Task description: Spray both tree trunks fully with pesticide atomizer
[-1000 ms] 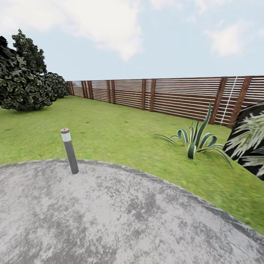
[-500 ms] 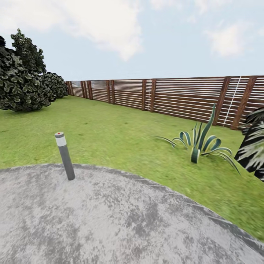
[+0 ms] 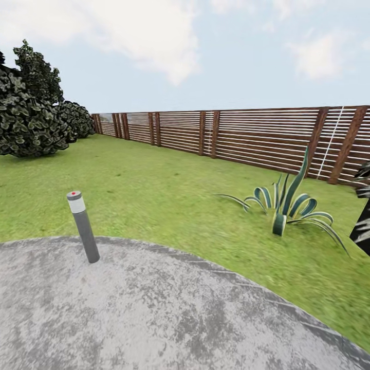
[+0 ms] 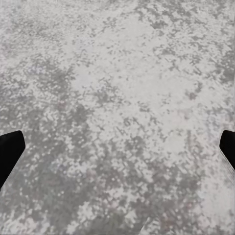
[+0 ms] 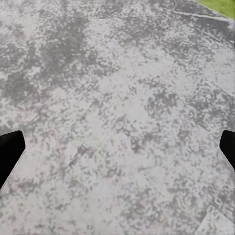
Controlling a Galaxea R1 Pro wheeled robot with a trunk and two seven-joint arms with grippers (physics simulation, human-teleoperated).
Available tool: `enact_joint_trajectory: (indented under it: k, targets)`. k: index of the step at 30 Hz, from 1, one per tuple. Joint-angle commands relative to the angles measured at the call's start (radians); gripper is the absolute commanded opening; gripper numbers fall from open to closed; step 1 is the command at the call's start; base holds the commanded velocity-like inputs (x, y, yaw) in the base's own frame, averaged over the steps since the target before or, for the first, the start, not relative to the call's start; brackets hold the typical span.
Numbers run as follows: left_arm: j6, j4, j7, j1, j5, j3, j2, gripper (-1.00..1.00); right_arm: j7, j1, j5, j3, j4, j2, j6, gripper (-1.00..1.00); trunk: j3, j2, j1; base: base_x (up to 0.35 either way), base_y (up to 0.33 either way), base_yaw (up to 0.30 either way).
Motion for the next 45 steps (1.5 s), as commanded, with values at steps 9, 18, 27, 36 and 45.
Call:
enact_joint_trajectory:
  k: [9,18,27,36,45]
  targets:
    - [-0.003,0.001,0.001,-0.001,0.004,-0.001,0.000,1.00,0.000,-0.001,0.000,-0.001,0.001,0.002,-0.004,1.00,-0.001,0.000,0.000,0.337,0.000,0.000]
    - [-0.003,0.001,0.001,-0.001,0.004,-0.001,0.000,1.00,0.000,-0.001,0.000,-0.001,0.001,0.002,-0.004,1.00,-0.001,0.000,0.000,0.337,0.000,0.000]
    - [-0.003,0.001,0.001,-0.001,0.004,-0.001,0.000,1.00,-0.001,-0.001,0.000,-0.001,0.001,0.002,-0.004,1.00,-0.001,0.000,0.000,0.337,0.006,0.000]
    - [-0.003,0.001,0.001,-0.001,0.004,-0.001,0.000,1.00,0.000,-0.001,0.000,-0.001,0.002,0.002,-0.004,1.00,-0.001,0.000,0.000,0.337,0.058,0.000]
    - [-0.002,0.001,0.001,-0.001,0.004,-0.001,0.000,1.00,0.000,-0.001,0.000,-0.001,0.002,0.002,-0.004,1.00,-0.001,0.000,0.000,0.337,0.068,0.000]
